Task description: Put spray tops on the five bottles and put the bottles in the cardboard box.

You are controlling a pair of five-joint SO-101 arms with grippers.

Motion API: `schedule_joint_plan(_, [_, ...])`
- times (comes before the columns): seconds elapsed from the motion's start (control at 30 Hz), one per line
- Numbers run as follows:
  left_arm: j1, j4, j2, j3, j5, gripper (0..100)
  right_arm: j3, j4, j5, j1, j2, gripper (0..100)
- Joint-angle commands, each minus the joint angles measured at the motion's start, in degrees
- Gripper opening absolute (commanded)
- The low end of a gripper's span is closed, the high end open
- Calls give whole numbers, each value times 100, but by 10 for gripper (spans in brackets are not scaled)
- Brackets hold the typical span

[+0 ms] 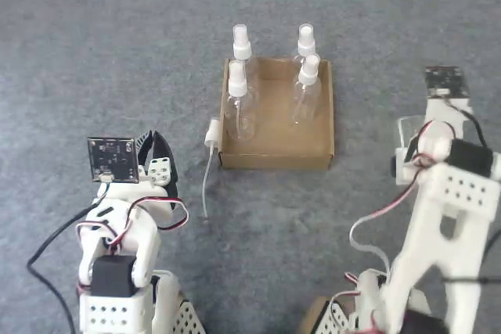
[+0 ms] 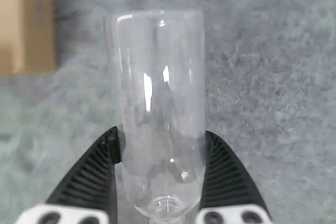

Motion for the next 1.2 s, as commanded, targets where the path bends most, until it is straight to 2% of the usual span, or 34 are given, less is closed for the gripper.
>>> schedule_joint_plan(0.0, [-18,-141,-62,-22,18,11,-79,-1121,-932,444,1059,6])
schedule_joint_plan(0.2, [-18,-141,-62,-22,18,11,-369,-2158,-2426,743,2211,8])
schedule_joint_plan(0.33, [-18,-141,-62,-22,18,11,-378,-2404,-3358,752,2501,113])
schedule_joint_plan(0.53, [-18,-149,-44,-22,18,11,-387,-2378,-3437,743,2519,256])
schedule_joint_plan(0.7, [-18,-149,-44,-22,18,11,-422,-2378,-3376,752,2510,250])
schedule_joint_plan(0.77, [-18,-149,-44,-22,18,11,-545,-2264,-2998,734,2510,247])
schedule_joint_plan(0.87, [-18,-167,-70,31,18,11,-923,-1824,-1969,752,2510,249])
schedule_joint_plan(1.17, [18,-167,-70,40,18,11,-1600,-989,3086,769,2571,248])
